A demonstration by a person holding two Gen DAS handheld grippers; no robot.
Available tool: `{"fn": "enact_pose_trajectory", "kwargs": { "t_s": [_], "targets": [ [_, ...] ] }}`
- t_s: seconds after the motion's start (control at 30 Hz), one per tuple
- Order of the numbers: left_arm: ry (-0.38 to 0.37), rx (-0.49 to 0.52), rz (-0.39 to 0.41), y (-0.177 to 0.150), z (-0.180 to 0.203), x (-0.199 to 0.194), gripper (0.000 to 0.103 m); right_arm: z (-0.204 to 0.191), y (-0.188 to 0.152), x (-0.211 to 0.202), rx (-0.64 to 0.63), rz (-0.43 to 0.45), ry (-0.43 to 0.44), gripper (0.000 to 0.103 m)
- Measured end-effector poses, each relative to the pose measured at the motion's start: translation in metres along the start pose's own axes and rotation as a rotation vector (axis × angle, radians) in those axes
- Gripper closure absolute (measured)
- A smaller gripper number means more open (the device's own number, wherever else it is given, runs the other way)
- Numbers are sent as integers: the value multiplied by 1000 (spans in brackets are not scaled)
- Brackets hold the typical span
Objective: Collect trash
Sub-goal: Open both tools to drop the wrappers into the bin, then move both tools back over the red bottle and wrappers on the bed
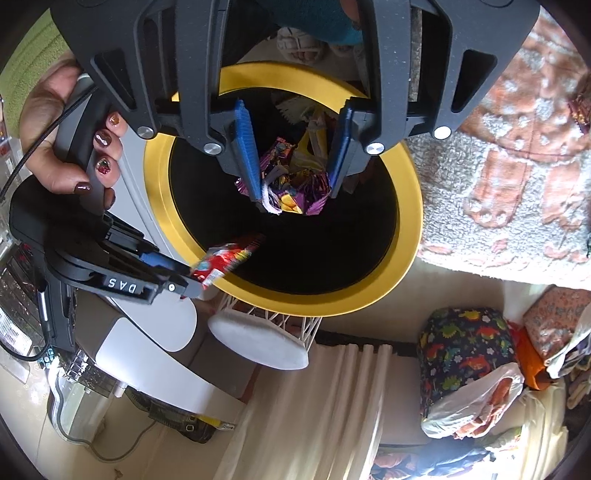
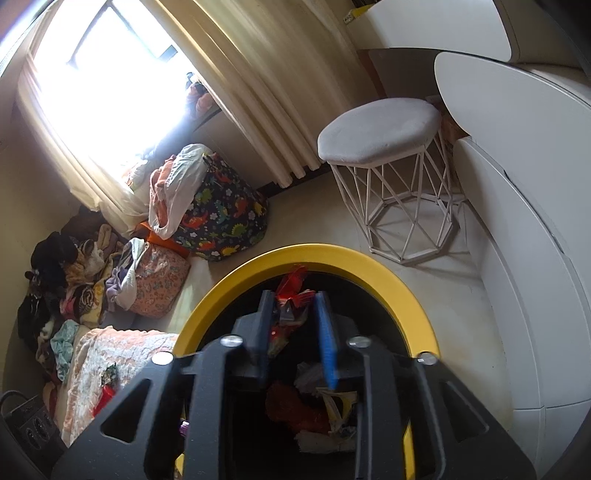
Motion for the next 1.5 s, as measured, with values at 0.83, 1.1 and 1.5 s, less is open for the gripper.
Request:
{"fn": "enact_pose_trajectory", "kwargs": {
  "t_s": [0.83, 1.1, 1.5],
  "targets": [
    [194, -89, 249, 15, -55, -91, 11, -63, 2, -16, -116, 38, 106, 31],
    [230, -130, 317, 24, -77, -121, 11, -103, -1, -28, -203, 63, 158, 27],
    [303, -190, 381, 26, -115, -154, 11, -156, -23, -27, -275, 9, 247, 26]
  ]
}}
Point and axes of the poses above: each gripper's, at about its wrist camera, not at the fingertips, and x roughly the way its jaws point, z to its right, y to its top, the point moved 4 cm from there along x, roughly the way its jaws point, and after that the axes turned 11 degrees about -x, right-handed, at the moved point
